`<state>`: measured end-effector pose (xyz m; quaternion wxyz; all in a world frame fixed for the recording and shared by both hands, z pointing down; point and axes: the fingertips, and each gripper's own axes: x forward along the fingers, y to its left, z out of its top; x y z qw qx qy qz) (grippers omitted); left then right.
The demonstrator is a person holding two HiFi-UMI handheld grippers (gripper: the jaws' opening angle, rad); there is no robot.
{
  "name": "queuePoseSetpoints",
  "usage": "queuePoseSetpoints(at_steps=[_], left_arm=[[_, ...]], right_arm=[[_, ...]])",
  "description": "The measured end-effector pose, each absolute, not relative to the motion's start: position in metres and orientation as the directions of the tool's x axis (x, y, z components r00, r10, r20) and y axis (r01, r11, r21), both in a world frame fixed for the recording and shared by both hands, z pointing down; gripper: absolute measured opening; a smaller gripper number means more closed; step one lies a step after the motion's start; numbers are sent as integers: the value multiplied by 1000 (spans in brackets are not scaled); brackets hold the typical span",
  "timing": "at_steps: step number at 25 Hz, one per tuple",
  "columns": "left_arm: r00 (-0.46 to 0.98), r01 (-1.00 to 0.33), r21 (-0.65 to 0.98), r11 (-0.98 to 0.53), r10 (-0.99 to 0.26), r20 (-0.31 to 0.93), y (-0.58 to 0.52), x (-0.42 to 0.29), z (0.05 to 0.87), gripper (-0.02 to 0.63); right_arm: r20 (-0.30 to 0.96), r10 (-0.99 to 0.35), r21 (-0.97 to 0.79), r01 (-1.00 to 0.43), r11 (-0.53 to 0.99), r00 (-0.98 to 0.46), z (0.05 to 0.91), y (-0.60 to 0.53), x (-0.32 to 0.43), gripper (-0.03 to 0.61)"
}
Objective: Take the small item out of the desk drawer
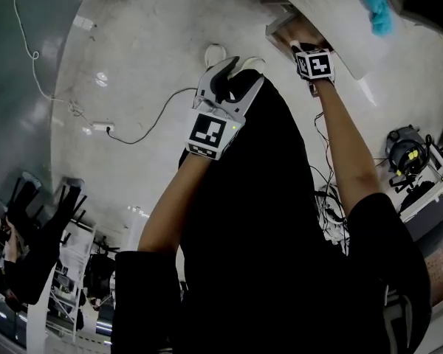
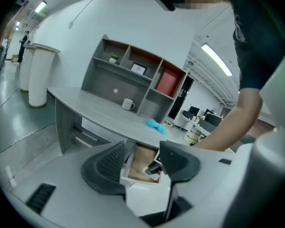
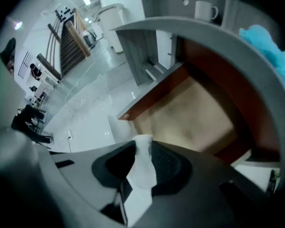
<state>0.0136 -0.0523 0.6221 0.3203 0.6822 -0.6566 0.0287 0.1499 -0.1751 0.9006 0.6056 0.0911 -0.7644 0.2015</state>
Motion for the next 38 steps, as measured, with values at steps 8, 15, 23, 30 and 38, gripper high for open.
queuePoseSetpoints(at_steps=[8,15,23,30,38], left_arm=[[199,-921,389,-18,-880,431,-52,12,585,221],[285,-915,381,-135,-883,373,-56,18,541,190],[444,-853,418,-312,-856,266,-68,40,473,145],[524,-814,385,-434,-835,169,-81,53,421,124],[549,-792,396,-465,-826,128,-103,44,376,66]], right_arm=[[934,-5,-193,-517,834,-358,820,-183,152,106],[882,-124,-203,-602,772,-456,734,-176,161,106],[703,-340,-307,-698,647,-624,601,-181,166,106],[545,-519,-337,-739,583,-659,502,-179,175,106],[372,-725,-273,-815,511,-579,413,-175,198,104]])
